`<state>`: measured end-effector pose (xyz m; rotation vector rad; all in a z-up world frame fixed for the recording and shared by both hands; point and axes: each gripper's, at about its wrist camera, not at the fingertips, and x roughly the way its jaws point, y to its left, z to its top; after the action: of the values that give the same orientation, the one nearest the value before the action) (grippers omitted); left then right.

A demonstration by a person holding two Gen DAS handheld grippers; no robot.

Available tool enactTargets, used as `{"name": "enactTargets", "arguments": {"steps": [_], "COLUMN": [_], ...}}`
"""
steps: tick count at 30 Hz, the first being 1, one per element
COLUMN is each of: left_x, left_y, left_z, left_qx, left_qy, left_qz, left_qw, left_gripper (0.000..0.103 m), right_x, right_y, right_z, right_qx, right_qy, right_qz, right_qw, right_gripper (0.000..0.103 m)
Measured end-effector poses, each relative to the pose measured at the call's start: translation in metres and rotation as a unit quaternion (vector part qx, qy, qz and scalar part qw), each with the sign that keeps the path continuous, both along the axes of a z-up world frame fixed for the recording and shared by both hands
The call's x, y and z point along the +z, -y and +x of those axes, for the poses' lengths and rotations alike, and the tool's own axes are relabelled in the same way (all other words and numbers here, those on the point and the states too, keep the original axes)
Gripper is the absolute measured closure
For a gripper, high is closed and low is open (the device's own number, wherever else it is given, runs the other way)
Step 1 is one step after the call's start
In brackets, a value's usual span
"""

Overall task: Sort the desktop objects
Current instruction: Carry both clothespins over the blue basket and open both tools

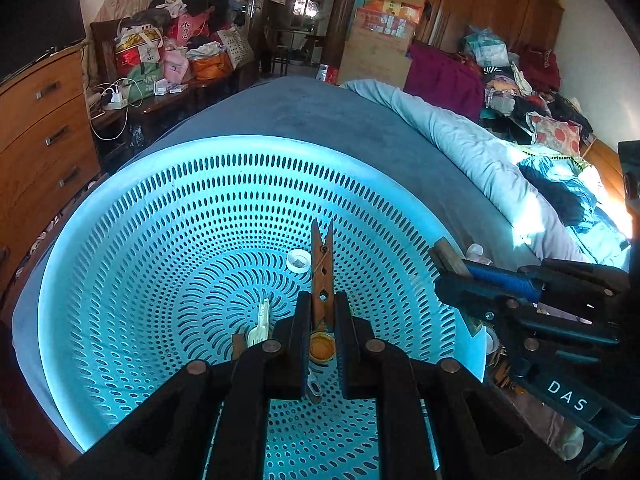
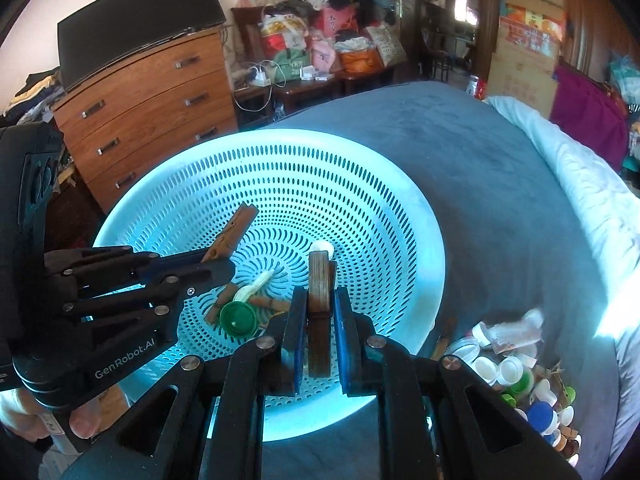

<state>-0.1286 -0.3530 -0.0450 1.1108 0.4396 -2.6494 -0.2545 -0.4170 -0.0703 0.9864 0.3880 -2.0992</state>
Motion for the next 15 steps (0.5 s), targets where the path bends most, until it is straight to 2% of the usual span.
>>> {"name": "enactTargets", "arguments": {"steps": [6,8,10,11,15], "left_x": [-0.005,-0.007,-0.009,-0.009,-0.011], "left_y": [-0.001,-0.001,0.001,0.001,0.001], "left_z": [-0.004,-0.005,-0.005,-0.005,-0.006], "left_qx": [0.005,0.009,0.009,0.009,0.011], "left_qy": [0.006,0.008,0.009,0.009,0.012], "left_qz": [-0.004,-0.007,-0.007,-0.007,-0.007], "left_qw": [1.0,0.9999,0.9999,0.9999,0.9998], "left_gripper": [0.092,0.091,0.089,0.089,0.089], "right_x": [0.0,0.001,0.002,0.003,0.004], "right_y": [0.004,0.005,0.006,0.006,0.003], "right_z": [0.001,0.002,0.003,0.003,0.002], "right_qx": [0.002,0.002,0.002,0.002,0.0], "right_qy": [-0.001,-0.003,-0.004,-0.006,-0.006], "right_qz": [0.001,-0.001,-0.002,-0.003,-0.007], "right_qw": [1.0,1.0,1.0,1.0,1.0], "right_gripper": [0.088,0.085,0.073,0.071,0.07]}}
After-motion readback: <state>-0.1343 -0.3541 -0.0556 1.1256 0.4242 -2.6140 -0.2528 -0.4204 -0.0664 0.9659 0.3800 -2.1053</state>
